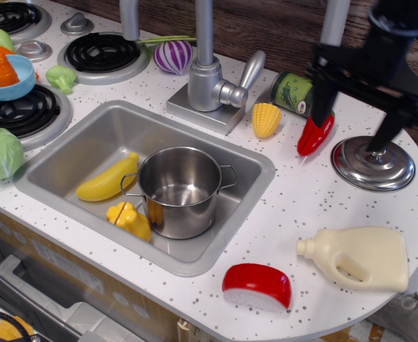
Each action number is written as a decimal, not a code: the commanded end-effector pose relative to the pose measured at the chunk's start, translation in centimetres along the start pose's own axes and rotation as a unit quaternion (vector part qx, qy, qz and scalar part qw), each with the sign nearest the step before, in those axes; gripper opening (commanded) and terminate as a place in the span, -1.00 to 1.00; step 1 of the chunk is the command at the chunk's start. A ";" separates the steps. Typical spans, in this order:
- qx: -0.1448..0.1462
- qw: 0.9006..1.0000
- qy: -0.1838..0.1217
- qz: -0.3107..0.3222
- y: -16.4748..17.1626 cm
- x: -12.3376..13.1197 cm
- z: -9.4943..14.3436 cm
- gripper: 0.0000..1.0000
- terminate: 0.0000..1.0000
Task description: Put lid on pot or pan
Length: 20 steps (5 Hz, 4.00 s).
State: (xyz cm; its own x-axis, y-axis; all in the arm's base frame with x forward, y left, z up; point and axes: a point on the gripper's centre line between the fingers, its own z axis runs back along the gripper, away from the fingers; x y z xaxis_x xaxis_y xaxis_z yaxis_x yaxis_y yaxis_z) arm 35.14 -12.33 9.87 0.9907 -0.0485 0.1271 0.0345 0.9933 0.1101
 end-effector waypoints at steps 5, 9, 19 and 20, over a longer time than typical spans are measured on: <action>-0.058 0.996 -0.072 -0.016 -1.2 7.2 -5.9 1.00 -1.00; -0.072 0.993 -0.090 -0.003 -2.2 7.8 -7.6 -1.00 -1.00; 0.014 0.999 -0.028 0.031 15.2 -5.1 -3.5 -1.00 -1.00; 0.003 0.999 -0.035 0.023 15.8 -5.7 -5.1 -1.00 -1.00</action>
State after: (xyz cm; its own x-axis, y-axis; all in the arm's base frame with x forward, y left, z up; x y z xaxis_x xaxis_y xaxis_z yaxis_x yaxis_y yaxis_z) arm 30.43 3.86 4.01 0.9799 -0.0081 0.1993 -0.0078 0.9968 0.0792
